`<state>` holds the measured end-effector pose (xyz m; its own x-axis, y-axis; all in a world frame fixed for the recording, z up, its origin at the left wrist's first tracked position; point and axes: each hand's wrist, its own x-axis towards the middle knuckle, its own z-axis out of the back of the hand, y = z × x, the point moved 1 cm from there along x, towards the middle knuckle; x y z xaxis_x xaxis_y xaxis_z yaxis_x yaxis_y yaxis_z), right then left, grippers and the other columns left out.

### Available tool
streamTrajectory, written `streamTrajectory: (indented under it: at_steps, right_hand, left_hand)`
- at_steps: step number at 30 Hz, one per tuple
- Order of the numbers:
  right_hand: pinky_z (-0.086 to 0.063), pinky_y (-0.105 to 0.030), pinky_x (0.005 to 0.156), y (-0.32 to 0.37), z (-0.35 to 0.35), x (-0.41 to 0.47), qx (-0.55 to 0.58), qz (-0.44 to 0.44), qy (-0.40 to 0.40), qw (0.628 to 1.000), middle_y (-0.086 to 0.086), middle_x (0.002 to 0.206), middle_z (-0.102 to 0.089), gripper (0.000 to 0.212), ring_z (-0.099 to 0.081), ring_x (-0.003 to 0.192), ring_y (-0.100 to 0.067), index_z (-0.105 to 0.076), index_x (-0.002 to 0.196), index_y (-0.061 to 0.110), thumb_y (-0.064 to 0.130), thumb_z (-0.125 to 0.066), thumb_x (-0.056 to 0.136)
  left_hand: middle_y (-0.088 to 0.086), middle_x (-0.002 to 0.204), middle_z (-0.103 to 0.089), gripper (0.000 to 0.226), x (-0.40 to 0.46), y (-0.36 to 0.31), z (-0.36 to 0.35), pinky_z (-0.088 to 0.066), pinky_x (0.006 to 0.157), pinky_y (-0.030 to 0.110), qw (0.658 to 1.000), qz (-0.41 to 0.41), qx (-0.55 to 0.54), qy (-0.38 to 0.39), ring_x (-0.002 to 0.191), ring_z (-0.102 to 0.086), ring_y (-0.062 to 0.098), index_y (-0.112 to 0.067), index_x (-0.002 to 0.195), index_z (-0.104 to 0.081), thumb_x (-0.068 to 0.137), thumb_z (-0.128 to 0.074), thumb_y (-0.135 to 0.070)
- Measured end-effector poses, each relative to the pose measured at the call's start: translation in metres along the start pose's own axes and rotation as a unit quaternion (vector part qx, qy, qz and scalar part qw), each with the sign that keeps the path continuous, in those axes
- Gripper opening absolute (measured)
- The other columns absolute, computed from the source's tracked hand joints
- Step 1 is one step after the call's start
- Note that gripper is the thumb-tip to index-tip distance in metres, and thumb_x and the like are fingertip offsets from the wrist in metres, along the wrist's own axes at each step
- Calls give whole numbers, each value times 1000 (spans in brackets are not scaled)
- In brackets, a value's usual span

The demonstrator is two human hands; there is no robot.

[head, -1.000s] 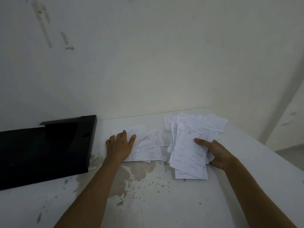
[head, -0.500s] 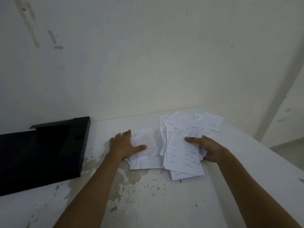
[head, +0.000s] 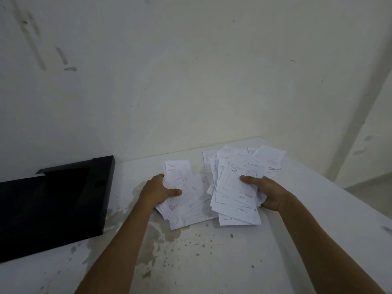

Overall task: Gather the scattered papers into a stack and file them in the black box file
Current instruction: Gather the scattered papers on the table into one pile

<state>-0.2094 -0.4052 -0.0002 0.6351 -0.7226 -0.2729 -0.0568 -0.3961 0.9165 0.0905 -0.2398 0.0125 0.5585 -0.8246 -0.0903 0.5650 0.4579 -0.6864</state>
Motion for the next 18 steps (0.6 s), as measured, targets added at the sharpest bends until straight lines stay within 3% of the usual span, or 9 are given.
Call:
streamTrajectory:
  at_steps: [2, 6, 9, 13, 18]
  right_hand:
    - [-52, -57, 99, 0, -3, -1, -3, 0, 0, 1000, -18, 127, -69, 53, -65, 119, -39, -62, 132, 8, 16, -75, 82]
    - [-48, -61, 102, 0, -10, -1, -3, 2, 0, 1000, -18, 127, -69, 55, -65, 118, -40, -61, 133, 9, 17, -76, 81]
    - [-50, -57, 102, -2, -22, -3, 29, 9, 12, 999, -17, 129, -68, 48, -66, 118, -38, -62, 132, 9, 16, -73, 85]
    - [-59, -48, 87, -6, -56, -6, 80, 5, 45, 996, -16, 127, -70, 38, -70, 111, -33, -64, 129, 9, 17, -66, 92]
    - [-44, -55, 109, -21, -91, 2, 157, -32, 77, 984, -18, 136, -63, 47, -57, 130, -38, -58, 139, 10, 16, -65, 93]
  left_hand:
    - [5, 119, -69, 64, -2, 4, 3, -55, 81, 34, 998, -1, -62, -14, 97, -66, 21, -13, 120, -62, 67, -89, -38]
    - [7, 117, -71, 57, -10, 9, 16, -58, 87, 43, 980, 8, -193, -44, 99, -69, 23, -13, 118, -65, 70, -88, -34]
    - [4, 120, -69, 53, -22, 10, 23, -58, 80, 35, 958, 0, -274, -82, 100, -68, 22, -14, 122, -62, 77, -83, -31]
    - [1, 124, -68, 53, -33, 13, 25, -55, 90, 35, 911, -11, -390, -130, 107, -66, 19, -16, 129, -61, 80, -80, -29]
    - [0, 123, -69, 50, -42, 6, 22, -55, 93, 37, 869, -23, -478, -124, 109, -67, 18, -19, 129, -61, 82, -78, -24]
